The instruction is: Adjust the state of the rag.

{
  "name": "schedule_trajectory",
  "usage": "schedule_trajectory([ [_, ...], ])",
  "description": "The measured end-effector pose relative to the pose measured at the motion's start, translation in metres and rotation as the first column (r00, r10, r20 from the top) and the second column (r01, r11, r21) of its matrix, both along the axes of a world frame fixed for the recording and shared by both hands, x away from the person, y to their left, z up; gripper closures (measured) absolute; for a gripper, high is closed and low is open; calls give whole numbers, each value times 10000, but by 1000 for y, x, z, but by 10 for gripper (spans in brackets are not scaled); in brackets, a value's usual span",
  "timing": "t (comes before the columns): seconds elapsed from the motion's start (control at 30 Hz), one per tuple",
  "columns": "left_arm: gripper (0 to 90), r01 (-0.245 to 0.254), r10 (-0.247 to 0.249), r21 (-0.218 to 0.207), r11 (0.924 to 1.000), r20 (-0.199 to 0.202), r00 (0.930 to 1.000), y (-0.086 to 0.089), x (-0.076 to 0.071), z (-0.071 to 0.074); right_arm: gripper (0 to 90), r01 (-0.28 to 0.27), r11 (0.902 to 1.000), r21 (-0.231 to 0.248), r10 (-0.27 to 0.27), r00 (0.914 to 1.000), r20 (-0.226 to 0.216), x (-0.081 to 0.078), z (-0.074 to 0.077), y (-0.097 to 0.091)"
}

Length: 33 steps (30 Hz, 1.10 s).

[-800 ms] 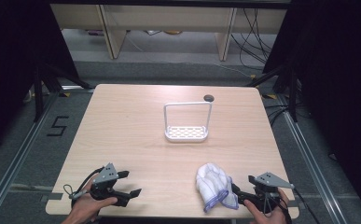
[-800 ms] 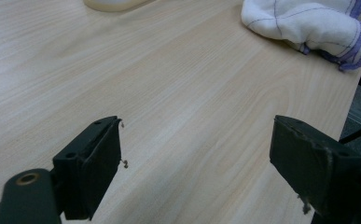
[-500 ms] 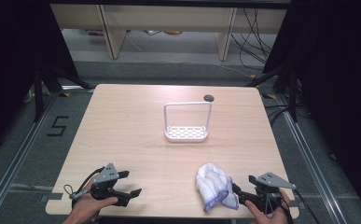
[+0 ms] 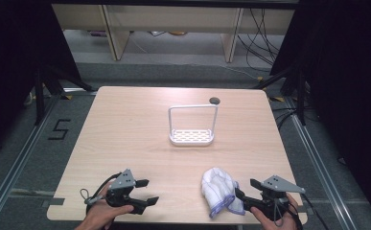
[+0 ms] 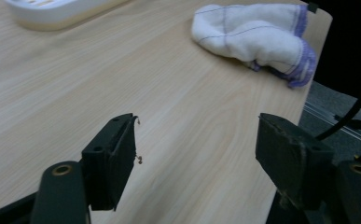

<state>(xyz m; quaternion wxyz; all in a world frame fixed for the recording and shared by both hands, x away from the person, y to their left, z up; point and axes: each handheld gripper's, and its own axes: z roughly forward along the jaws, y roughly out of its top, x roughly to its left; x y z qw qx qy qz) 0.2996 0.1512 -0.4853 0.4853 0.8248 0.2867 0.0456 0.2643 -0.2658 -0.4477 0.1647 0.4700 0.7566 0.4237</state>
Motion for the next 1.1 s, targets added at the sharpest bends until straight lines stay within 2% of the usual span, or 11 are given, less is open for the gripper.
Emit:
schedule_trajectory([
  [0.03,302,209,-210,-94,9997,-85,9997,-5,0,0,352,205,9998,72,-202,9991,-372,-4,3,4],
  [0.1,315,389,-392,-198,9990,-132,9991,-17,1,0,368,-295,9996,-43,295,9995,133,-2,4,5],
  [0.23,330,749,-752,-111,9971,-232,9969,-38,1,-1,410,-522,9985,-150,520,9985,-167,-6,9,14],
  [0.27,331,889,-887,125,9960,-179,9959,-41,3,0,422,-694,9973,-251,699,9974,192,-4,8,15],
  [0.4,331,1010,-1008,106,9948,-227,9947,-52,5,-2,442,-941,9946,-441,934,9955,-158,-3,8,22],
  [0.63,316,942,-933,156,9954,-493,9944,-61,12,-4,457,-956,9931,-673,920,9943,-544,5,3,31],
  [0.7,313,938,-924,259,9953,-489,9945,-62,16,-5,461,-1124,9901,-841,1091,9931,-426,10,1,33],
  [0.73,311,876,-868,122,9961,-532,9948,-63,16,-6,463,-953,9929,-705,895,9927,-808,10,1,36],
  [0.8,310,885,-870,242,9958,-561,9946,-62,18,-6,469,-1173,9880,-1002,1121,9921,-559,16,-1,36],
  [0.93,306,738,-726,191,9971,-578,9957,-60,20,-6,471,-1342,9835,-1212,1255,9891,-764,25,-5,40],
  [1.1,304,654,-648,79,9978,-672,9956,-56,22,-5,461,-1471,9794,-1380,1278,9819,-1399,37,-13,48],
])
